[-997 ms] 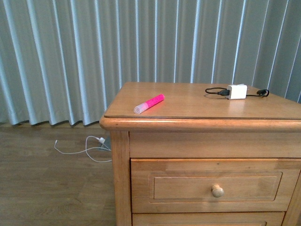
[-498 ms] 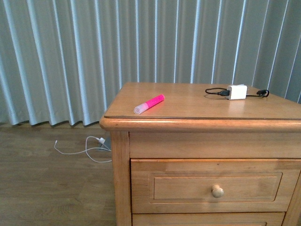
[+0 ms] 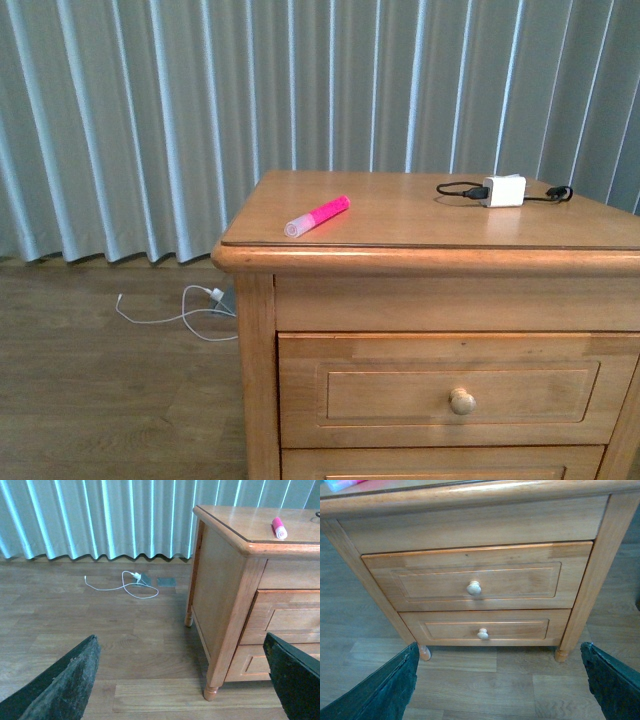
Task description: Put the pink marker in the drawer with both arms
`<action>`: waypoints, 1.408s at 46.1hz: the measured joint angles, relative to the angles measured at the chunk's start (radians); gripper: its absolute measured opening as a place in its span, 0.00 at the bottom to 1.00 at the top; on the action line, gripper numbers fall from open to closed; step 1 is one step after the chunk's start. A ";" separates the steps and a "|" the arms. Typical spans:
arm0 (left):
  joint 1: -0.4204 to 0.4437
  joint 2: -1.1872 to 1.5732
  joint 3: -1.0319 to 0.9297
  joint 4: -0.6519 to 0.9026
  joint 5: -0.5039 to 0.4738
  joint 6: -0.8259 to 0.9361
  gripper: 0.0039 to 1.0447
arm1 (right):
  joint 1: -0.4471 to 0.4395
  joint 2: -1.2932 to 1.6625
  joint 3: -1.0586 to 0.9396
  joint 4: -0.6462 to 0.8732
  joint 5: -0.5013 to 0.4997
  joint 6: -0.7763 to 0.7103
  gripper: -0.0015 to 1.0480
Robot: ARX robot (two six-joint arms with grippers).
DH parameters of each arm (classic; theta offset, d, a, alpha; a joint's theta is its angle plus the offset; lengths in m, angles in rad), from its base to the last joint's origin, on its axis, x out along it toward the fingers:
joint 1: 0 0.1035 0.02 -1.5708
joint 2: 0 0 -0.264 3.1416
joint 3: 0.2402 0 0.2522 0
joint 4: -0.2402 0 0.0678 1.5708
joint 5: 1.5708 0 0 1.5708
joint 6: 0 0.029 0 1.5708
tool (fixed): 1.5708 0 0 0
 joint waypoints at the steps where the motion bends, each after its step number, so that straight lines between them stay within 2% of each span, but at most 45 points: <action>1: 0.000 0.000 0.000 0.000 0.000 0.000 0.94 | 0.016 0.049 0.018 0.020 0.014 0.003 0.92; 11: 0.000 0.000 0.000 0.000 0.000 0.000 0.94 | 0.169 0.551 0.268 0.136 0.115 0.027 0.92; 19: 0.000 0.000 0.000 0.000 0.000 0.000 0.94 | 0.209 0.811 0.451 0.168 0.150 0.028 0.92; 44: 0.000 0.000 0.000 0.000 0.000 0.000 0.94 | 0.182 1.259 0.822 0.190 0.198 0.006 0.92; 65: 0.000 0.000 0.000 0.000 0.000 0.000 0.94 | 0.135 1.358 0.864 0.209 0.225 -0.008 0.92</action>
